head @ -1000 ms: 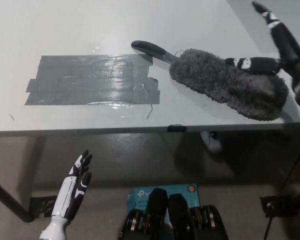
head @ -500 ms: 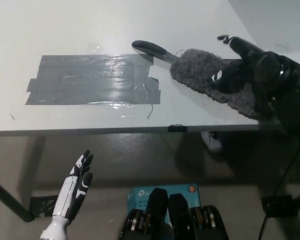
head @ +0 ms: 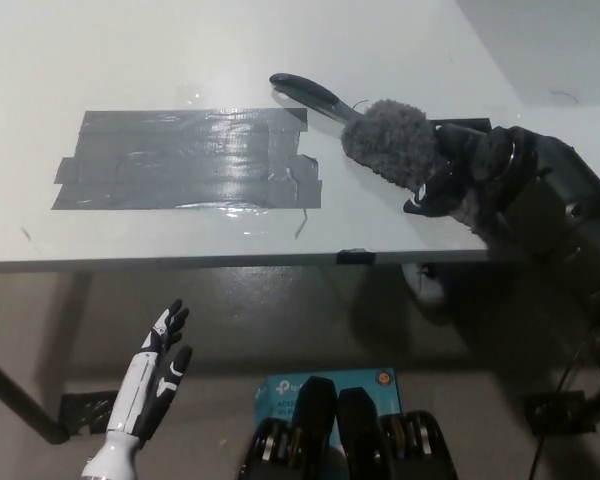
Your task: A grey duster is kept infront of the robot in the middle of the table and the robot extends its right arm to grab the duster, picks it up and hands it to a person
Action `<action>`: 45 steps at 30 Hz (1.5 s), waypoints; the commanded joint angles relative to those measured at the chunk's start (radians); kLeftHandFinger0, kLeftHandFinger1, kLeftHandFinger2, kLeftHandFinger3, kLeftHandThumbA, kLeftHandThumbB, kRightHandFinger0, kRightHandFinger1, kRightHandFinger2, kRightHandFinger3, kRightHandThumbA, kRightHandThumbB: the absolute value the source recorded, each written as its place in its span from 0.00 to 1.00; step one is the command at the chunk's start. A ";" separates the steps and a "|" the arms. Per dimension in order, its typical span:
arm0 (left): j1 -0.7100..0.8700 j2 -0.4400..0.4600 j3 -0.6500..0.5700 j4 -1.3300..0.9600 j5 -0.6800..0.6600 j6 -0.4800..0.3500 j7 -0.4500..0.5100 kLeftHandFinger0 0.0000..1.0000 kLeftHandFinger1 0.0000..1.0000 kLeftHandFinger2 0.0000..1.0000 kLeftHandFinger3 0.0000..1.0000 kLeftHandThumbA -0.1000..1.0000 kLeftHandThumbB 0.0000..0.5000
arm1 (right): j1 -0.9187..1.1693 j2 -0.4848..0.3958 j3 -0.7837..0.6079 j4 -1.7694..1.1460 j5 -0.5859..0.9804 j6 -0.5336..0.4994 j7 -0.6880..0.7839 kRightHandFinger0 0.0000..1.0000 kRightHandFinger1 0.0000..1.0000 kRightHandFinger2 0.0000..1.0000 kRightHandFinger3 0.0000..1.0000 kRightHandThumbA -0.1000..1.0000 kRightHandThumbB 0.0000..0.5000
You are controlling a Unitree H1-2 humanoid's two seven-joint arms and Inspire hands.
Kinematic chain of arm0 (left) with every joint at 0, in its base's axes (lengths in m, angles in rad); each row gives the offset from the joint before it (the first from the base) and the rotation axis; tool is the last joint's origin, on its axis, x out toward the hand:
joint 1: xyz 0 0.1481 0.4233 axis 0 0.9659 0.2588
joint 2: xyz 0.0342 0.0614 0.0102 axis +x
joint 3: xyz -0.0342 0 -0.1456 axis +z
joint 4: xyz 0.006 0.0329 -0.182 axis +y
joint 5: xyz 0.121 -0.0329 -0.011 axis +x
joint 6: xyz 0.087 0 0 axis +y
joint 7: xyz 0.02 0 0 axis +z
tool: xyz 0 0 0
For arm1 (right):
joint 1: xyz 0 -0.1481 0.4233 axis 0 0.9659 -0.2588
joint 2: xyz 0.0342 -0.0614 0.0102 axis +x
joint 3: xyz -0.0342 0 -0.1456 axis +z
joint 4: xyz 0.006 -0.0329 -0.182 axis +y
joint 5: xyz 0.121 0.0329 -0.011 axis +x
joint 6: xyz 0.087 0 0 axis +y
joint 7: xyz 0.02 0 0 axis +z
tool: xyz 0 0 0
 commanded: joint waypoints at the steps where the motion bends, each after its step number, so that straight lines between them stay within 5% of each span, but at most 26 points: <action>1: -0.014 0.019 -0.005 -0.013 0.001 -0.036 0.020 1.00 1.00 1.00 1.00 0.95 0.57 | -0.019 -0.008 0.046 0.062 -0.063 -0.027 -0.007 1.00 1.00 1.00 1.00 1.00 1.00; 15: 0.000 0.016 -0.015 -0.010 0.016 -0.036 0.035 1.00 1.00 1.00 1.00 0.97 0.61 | 0.017 -0.020 0.053 0.123 -0.075 -0.035 -0.123 1.00 1.00 1.00 1.00 0.98 0.97; 16: 0.004 0.017 -0.018 -0.011 0.013 -0.036 0.035 1.00 1.00 1.00 1.00 0.97 0.61 | 0.028 -0.018 0.042 0.121 -0.069 -0.035 -0.159 1.00 1.00 1.00 1.00 0.82 0.86; 19: 0.005 0.017 -0.019 -0.010 0.010 -0.036 0.034 1.00 1.00 1.00 1.00 0.97 0.61 | 0.036 -0.018 0.035 0.127 -0.069 -0.044 -0.206 1.00 1.00 1.00 1.00 0.61 0.78; 20: 0.005 0.017 -0.019 -0.010 0.011 -0.036 0.034 1.00 1.00 1.00 1.00 0.97 0.61 | 0.039 -0.017 0.023 0.126 -0.057 -0.048 -0.211 0.85 0.99 1.00 1.00 0.47 0.70; 21: 0.002 0.018 -0.019 -0.007 0.010 -0.036 0.033 1.00 1.00 1.00 1.00 0.97 0.61 | 0.038 -0.015 0.015 0.126 -0.049 -0.052 -0.206 1.00 1.00 1.00 1.00 0.33 0.69; 22: 0.001 0.019 -0.021 -0.005 0.007 -0.036 0.033 1.00 1.00 1.00 1.00 0.97 0.61 | 0.042 -0.017 0.013 0.115 -0.048 -0.057 -0.202 1.00 1.00 1.00 1.00 0.19 0.58; 23: 0.001 0.019 -0.022 -0.003 0.005 -0.036 0.034 1.00 1.00 1.00 1.00 0.96 0.61 | 0.048 -0.019 0.014 0.096 -0.051 -0.069 -0.196 1.00 1.00 1.00 0.86 0.01 0.56; 24: -0.003 0.019 -0.023 0.000 0.001 -0.036 0.033 1.00 1.00 1.00 1.00 0.95 0.61 | 0.050 -0.022 0.014 0.089 -0.053 -0.079 -0.193 0.94 0.94 0.93 0.91 0.00 0.50; 25: -0.010 0.018 -0.022 0.004 -0.002 -0.036 0.033 1.00 1.00 1.00 1.00 0.95 0.61 | 0.049 -0.025 0.010 0.088 -0.049 -0.099 -0.194 0.76 0.80 0.81 0.86 0.00 0.49; 27: -0.009 0.020 -0.022 0.003 0.000 -0.036 0.036 1.00 1.00 1.00 1.00 0.95 0.61 | 0.053 -0.028 0.001 0.082 -0.039 -0.136 -0.197 0.70 0.74 0.72 0.70 0.00 0.44; 28: -0.007 0.019 -0.021 0.002 -0.001 -0.036 0.035 1.00 1.00 1.00 1.00 0.95 0.61 | 0.055 -0.028 -0.004 0.083 -0.035 -0.151 -0.205 0.52 0.58 0.61 0.72 0.00 0.42; 30: -0.011 0.019 -0.018 0.000 0.004 -0.036 0.037 1.00 1.00 1.00 1.00 0.94 0.58 | 0.058 -0.028 -0.018 0.075 -0.029 -0.159 -0.237 0.38 0.51 0.56 0.61 0.00 0.36; 33: -0.002 0.017 -0.015 -0.010 0.013 -0.036 0.042 1.00 1.00 1.00 1.00 0.93 0.57 | 0.068 -0.025 -0.042 0.077 -0.019 -0.177 -0.259 0.24 0.39 0.50 0.80 0.00 0.36; 34: -0.002 0.016 -0.013 -0.012 0.009 -0.036 0.037 1.00 1.00 1.00 1.00 0.92 0.57 | 0.072 -0.025 -0.053 0.075 -0.013 -0.183 -0.265 0.18 0.39 0.50 0.70 0.00 0.37; 35: -0.003 0.016 -0.011 -0.012 0.007 -0.036 0.034 1.00 1.00 1.00 1.00 0.91 0.56 | 0.078 -0.027 -0.072 0.081 0.001 -0.202 -0.268 0.31 0.54 0.58 0.65 0.00 0.35; 36: -0.004 0.016 -0.010 -0.011 0.004 -0.036 0.032 1.00 1.00 1.00 1.00 0.91 0.56 | 0.080 -0.027 -0.082 0.087 0.008 -0.210 -0.269 0.34 0.57 0.60 0.65 0.00 0.35; 38: -0.004 0.015 -0.010 -0.011 0.005 -0.036 0.032 1.00 1.00 1.00 1.00 0.90 0.55 | 0.086 -0.028 -0.093 0.075 0.009 -0.203 -0.262 0.43 0.65 0.66 0.83 0.00 0.34; 44: -0.012 0.013 -0.006 -0.005 0.008 -0.036 0.033 1.00 1.00 1.00 1.00 0.90 0.54 | 0.097 -0.033 -0.153 0.088 0.049 -0.272 -0.239 0.36 0.57 0.60 0.45 0.00 0.31; 45: -0.010 0.013 -0.007 -0.005 0.008 -0.036 0.034 1.00 1.00 1.00 1.00 0.90 0.54 | 0.100 -0.034 -0.157 0.086 0.051 -0.279 -0.235 0.36 0.57 0.60 0.45 0.00 0.31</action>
